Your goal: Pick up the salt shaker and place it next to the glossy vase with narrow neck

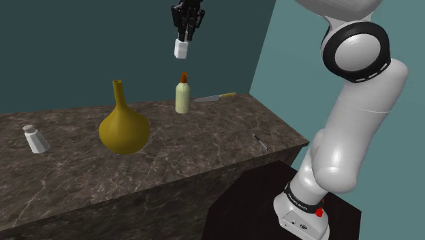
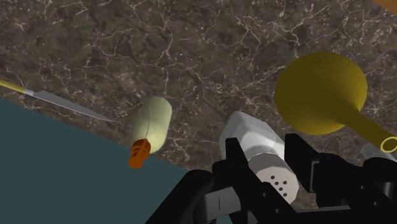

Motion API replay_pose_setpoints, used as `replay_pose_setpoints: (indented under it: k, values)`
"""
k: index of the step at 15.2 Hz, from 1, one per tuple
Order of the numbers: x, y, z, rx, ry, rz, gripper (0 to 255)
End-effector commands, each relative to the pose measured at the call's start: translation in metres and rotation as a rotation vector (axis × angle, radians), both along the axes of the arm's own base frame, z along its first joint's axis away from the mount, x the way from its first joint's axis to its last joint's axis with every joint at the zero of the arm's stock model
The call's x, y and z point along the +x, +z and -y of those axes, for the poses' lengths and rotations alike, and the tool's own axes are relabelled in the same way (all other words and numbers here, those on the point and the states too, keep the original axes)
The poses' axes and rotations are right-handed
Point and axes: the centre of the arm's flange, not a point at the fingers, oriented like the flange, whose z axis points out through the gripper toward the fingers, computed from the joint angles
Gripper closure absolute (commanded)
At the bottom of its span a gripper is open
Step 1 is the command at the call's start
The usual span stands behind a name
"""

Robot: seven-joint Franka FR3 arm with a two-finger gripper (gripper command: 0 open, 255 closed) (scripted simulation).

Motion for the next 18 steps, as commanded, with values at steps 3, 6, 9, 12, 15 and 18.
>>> replay_pose_setpoints:
  k: [3,6,9,12,15,18]
  values:
    - [0.015,0.001,-0.051,0.001,-0.001,0.000,255]
    - [0.023,-0.004,-0.078,0.001,-0.001,0.000,255]
    - [0.023,-0.020,-0.078,0.001,-0.001,0.000,255]
    - [0.023,-0.036,-0.078,0.001,-0.001,0.000,255]
    - [0.023,-0.052,-0.078,0.001,-0.001,0.000,255]
    - [0.023,-0.068,-0.078,0.001,-0.001,0.000,255]
